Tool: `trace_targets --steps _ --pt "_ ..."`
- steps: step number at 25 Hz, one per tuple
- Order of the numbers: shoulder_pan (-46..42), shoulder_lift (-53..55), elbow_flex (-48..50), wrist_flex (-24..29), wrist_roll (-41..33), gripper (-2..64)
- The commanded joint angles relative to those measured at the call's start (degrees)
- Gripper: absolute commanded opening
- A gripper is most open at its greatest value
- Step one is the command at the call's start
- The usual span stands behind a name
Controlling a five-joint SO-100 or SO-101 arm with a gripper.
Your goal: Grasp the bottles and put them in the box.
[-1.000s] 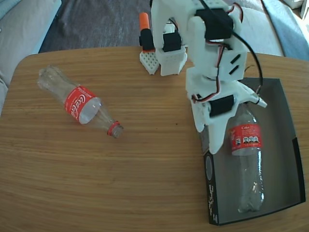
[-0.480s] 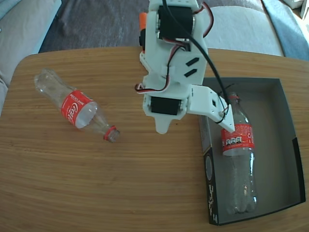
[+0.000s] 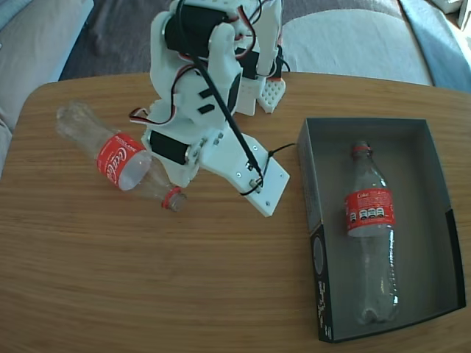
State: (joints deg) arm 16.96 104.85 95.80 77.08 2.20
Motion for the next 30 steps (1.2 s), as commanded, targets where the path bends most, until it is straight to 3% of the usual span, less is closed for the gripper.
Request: trace_targets --steps 1,9,15,19,28,30 --pt "0.97 2.72 1.32 -0.09 0.26 -0.3" --pt "1.05 2.72 6.15 -2.90 0.18 1.6" --pt "1.58 2.72 10.63 -4.31 0.18 32.9" --pt "5.01 2.81 13.18 -7.47 0.18 43.3" --pt "9.49 2.72 16.44 -8.53 0.09 45.0" --pt "9.49 2.72 17.31 -8.70 0.26 48.2"
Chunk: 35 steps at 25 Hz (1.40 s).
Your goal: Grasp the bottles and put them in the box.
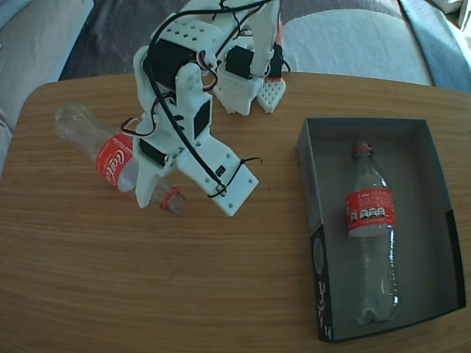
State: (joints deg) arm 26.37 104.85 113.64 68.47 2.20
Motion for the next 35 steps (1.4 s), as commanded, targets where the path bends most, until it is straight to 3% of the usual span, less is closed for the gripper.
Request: trace_targets --steps 1,5,12,24,28,35 --pt "0.09 2.72 -0.35 -0.53 0.70 50.2" --pt "0.09 2.64 0.53 -0.79 1.76 52.4" --pt "0.09 1.76 3.69 -6.68 1.76 52.1" --pt "3.96 1.58 7.38 -8.17 1.76 52.1" --pt "4.13 1.49 8.00 -11.34 1.58 52.1" --pt "5.19 -6.59 4.04 -12.13 1.67 52.1"
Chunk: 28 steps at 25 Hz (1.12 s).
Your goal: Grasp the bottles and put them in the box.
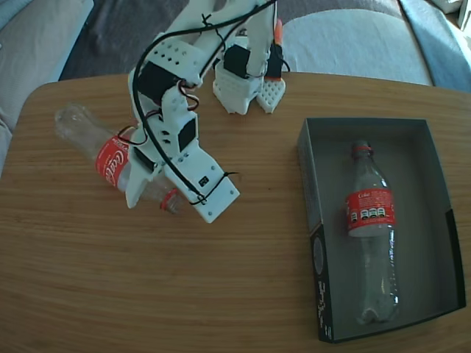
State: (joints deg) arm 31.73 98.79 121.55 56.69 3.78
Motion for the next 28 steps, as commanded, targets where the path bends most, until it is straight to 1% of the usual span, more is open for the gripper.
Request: trace_targets --steps 1,11,19,25,26,28 --pt "-0.18 -1.23 -4.48 -1.05 0.09 52.1" --pt "-0.62 -6.33 -5.54 -4.13 -0.26 52.1" --pt "-0.09 -10.55 -7.73 -4.22 -0.35 52.1" --pt "-0.09 -10.81 -7.82 -3.96 -0.35 51.9" --pt "-0.18 -10.46 -7.56 -3.96 -0.26 50.9" --pt "-0.26 -10.11 -7.29 -4.13 -0.18 45.6"
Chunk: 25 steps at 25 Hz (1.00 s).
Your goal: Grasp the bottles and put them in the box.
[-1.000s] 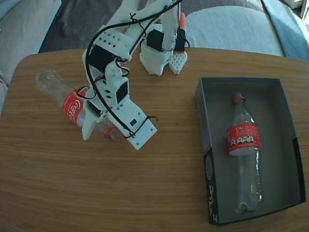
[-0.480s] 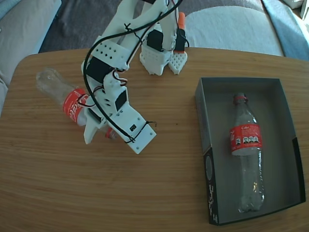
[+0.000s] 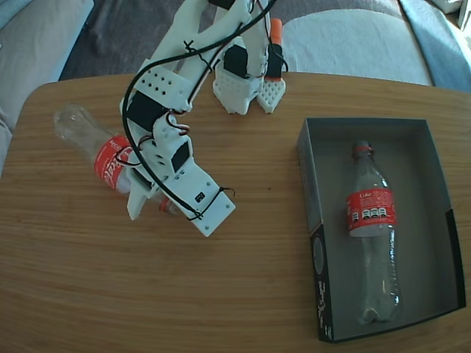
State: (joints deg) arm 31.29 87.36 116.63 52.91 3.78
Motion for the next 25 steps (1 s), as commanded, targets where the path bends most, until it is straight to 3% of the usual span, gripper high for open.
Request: trace_targets --steps 1,4,11,21,25 --pt "0.09 1.41 -2.37 -0.35 -0.18 42.3" --pt "-0.09 1.41 -2.37 -0.35 -0.35 33.5" --pt "-0.26 1.49 -2.29 -0.35 -0.35 22.7" --pt "-0.35 1.49 -2.46 -0.18 -0.44 1.6" --pt "-0.79 1.58 -3.16 0.35 -0.44 -0.3"
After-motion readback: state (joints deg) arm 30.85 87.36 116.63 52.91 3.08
